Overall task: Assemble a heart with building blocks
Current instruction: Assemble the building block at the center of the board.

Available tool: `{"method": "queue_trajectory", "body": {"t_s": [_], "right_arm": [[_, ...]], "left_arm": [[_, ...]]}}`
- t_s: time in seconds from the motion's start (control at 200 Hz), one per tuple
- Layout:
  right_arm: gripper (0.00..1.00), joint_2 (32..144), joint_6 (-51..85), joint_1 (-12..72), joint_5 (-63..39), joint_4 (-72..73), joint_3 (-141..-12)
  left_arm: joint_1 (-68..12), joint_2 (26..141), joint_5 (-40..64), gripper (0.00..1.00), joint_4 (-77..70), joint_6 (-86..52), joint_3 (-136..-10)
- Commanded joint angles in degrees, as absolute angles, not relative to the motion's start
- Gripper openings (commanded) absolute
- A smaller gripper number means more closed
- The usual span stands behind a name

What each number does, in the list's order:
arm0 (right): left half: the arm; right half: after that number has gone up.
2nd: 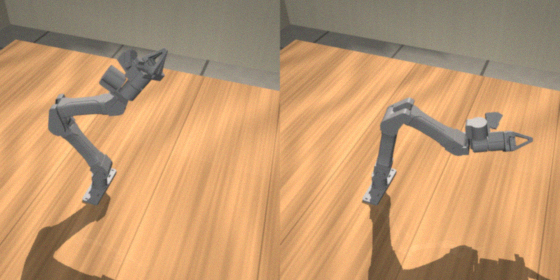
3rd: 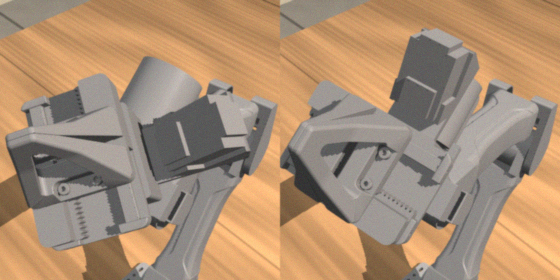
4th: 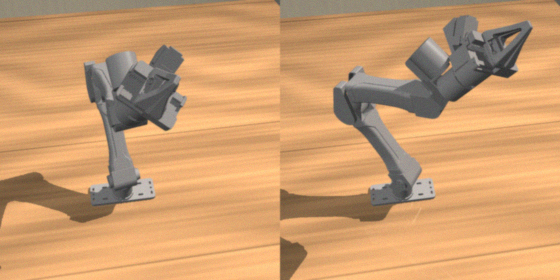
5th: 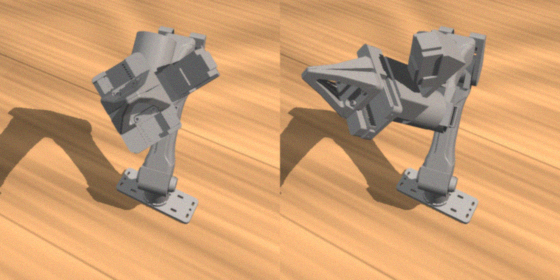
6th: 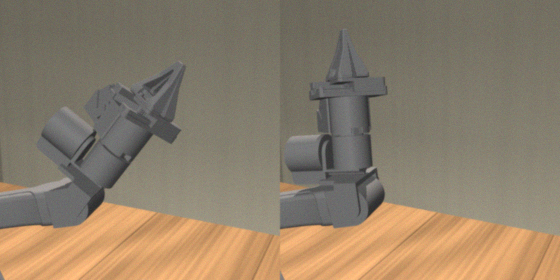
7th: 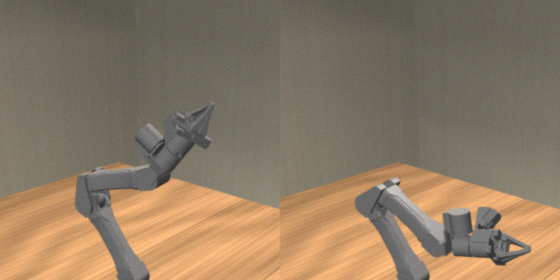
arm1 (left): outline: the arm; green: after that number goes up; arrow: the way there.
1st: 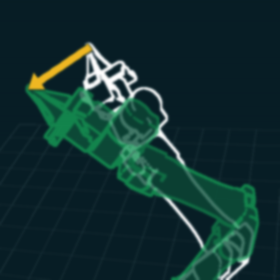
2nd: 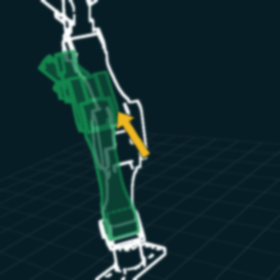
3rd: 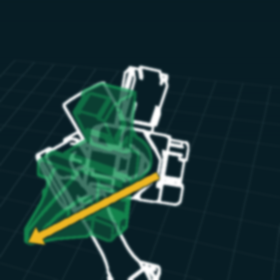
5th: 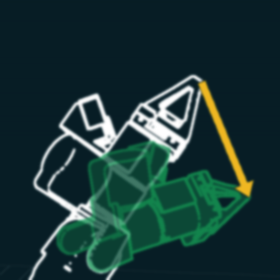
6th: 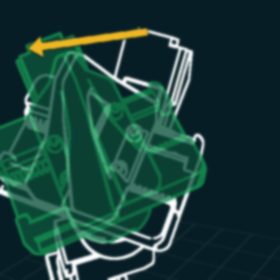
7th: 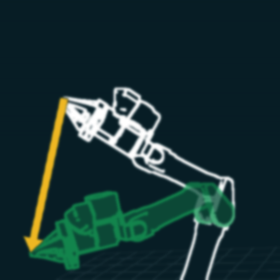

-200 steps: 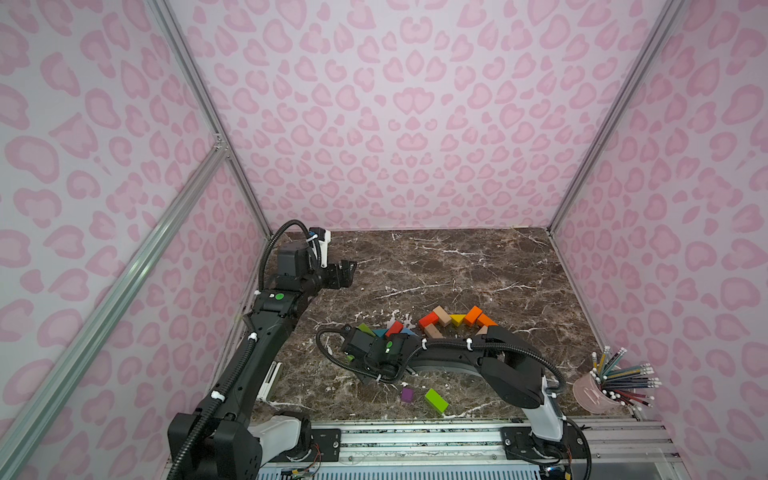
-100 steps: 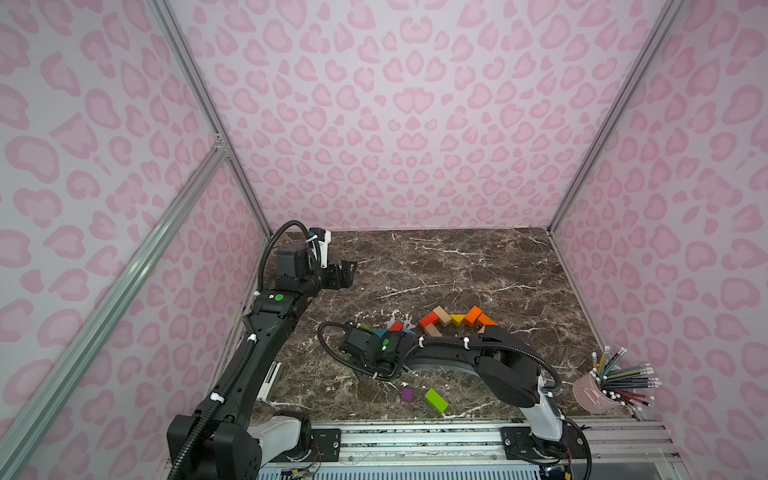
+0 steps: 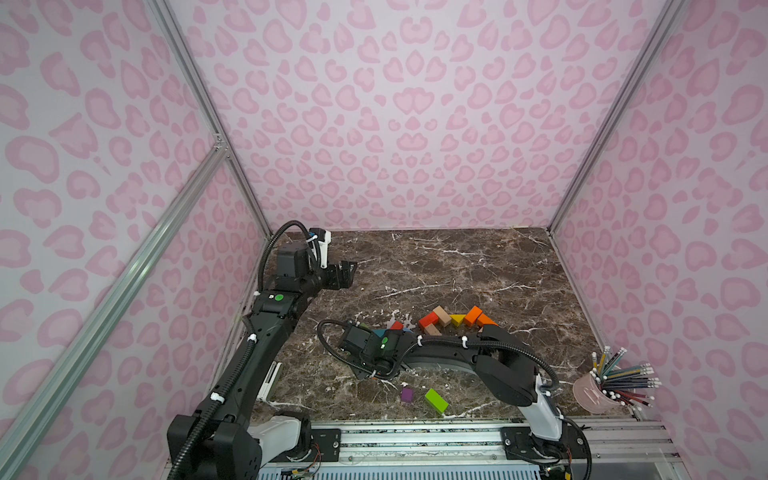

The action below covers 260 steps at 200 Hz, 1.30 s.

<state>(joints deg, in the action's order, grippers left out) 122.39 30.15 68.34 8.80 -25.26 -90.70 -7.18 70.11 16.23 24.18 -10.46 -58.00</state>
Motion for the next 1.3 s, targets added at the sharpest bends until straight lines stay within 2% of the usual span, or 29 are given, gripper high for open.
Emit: {"method": "queue_trajectory", "body": {"t_s": [0.0, 0.735, 1.295], "right_arm": [[0.37, 122.9, 30.2, 68.1, 8.9, -26.0, -91.4], [0.39, 122.7, 28.3, 67.9, 9.9, -26.0, -92.7], [0.49, 121.0, 26.8, 67.9, 9.1, -24.7, -91.1]], "left_arm": [[-7.1, 70.0, 16.5, 0.91, 21.5, -10.2, -58.0], [-7.0, 70.0, 16.7, 0.91, 21.5, -10.2, -57.9], [-7.0, 70.1, 16.9, 0.91, 21.3, -10.3, -57.9]]}}
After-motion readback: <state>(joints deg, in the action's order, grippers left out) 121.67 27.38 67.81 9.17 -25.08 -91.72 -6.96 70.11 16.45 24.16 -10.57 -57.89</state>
